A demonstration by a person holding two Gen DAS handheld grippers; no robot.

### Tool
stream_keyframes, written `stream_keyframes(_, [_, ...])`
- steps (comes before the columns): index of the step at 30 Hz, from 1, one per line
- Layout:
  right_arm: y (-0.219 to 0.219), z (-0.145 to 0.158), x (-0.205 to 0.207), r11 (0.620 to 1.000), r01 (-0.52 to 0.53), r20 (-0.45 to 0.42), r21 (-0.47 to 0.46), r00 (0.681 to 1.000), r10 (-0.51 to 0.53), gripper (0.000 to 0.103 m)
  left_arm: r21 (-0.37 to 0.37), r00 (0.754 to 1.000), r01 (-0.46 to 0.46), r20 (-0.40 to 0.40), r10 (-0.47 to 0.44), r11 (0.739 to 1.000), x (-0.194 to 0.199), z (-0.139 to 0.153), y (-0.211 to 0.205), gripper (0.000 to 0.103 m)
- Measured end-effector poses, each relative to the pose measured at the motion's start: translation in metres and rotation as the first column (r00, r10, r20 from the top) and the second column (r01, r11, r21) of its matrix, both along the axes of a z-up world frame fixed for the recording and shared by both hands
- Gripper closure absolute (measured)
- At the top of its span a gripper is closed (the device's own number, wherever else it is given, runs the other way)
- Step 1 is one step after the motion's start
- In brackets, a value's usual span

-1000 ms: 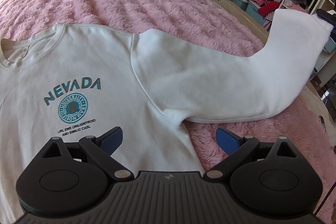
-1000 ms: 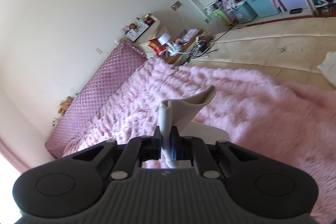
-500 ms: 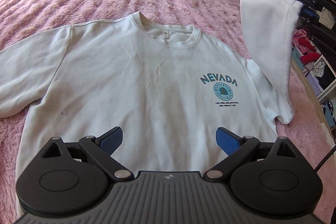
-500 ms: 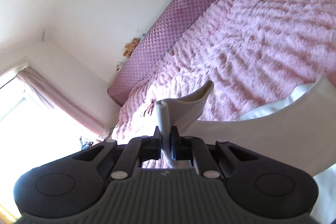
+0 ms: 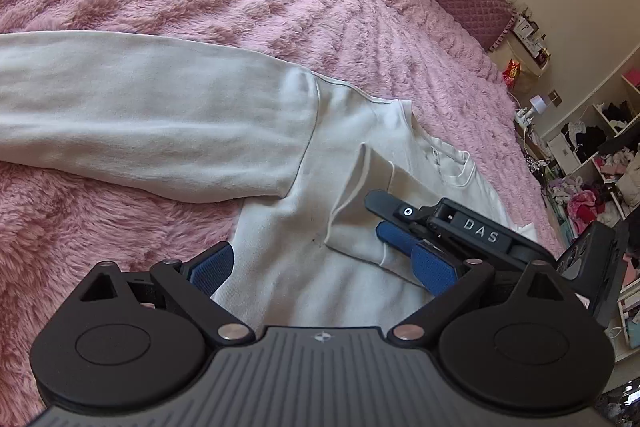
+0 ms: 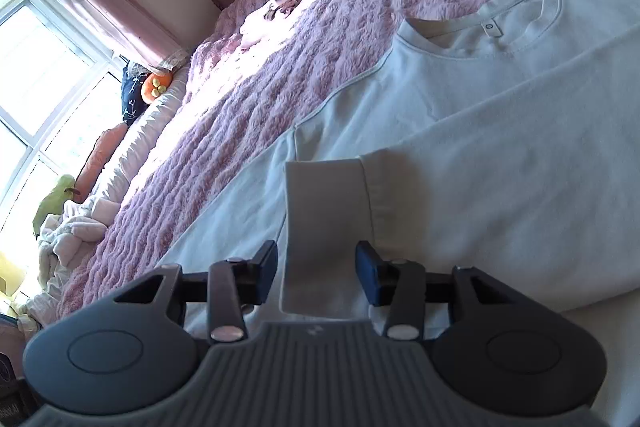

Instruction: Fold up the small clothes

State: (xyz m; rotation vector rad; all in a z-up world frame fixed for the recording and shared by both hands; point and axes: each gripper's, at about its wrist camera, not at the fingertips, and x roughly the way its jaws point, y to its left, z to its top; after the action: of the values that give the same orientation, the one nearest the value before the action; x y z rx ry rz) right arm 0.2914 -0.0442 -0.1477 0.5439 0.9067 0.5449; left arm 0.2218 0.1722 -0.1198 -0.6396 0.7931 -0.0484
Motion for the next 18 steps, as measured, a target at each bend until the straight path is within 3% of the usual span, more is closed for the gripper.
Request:
stream_keyframes(3, [-0.009, 0.003, -0.016, 1.0, 0.006, 0.007, 0.026, 1.0, -0.007, 0.06, -0.089, 0.999, 0.037, 0.029, -0.034, 0.995, 0.008, -0.007, 0.001, 0.0])
stream_keyframes(6, [-0.048, 0.024, -0.031, 0.996, 0.058, 0.06, 0.07, 0.996, -0.062, 0.055, -0.139, 0.998, 0.055, 0.049, -0.049, 0.989, 0.018, -0.014, -0.004, 0.0])
stream_keyframes(10, [-0.102, 0.052, -0.049, 0.988, 0.151, 0.123, 0.016, 0.981, -0.152, 0.046, -0.212, 0.998, 0.055, 0.043, -0.047, 0.976, 0.035, -0.029, -0.011, 0.0])
stream_keyframes(14, [-0.152, 0.056, -0.061, 0.973, 0.229, 0.097, -0.037, 0.97, -0.224, 0.046, -0.315, 1.0, -0.002, -0.021, -0.005, 0.949, 0.045, -0.049, -0.009, 0.0])
stream_keyframes(18, [-0.182, 0.048, -0.075, 0.958, 0.281, 0.08, -0.047, 0.958, -0.277, 0.046, -0.431, 0.999, -0.039, -0.033, 0.027, 0.902, 0.049, -0.066, -0.009, 0.0])
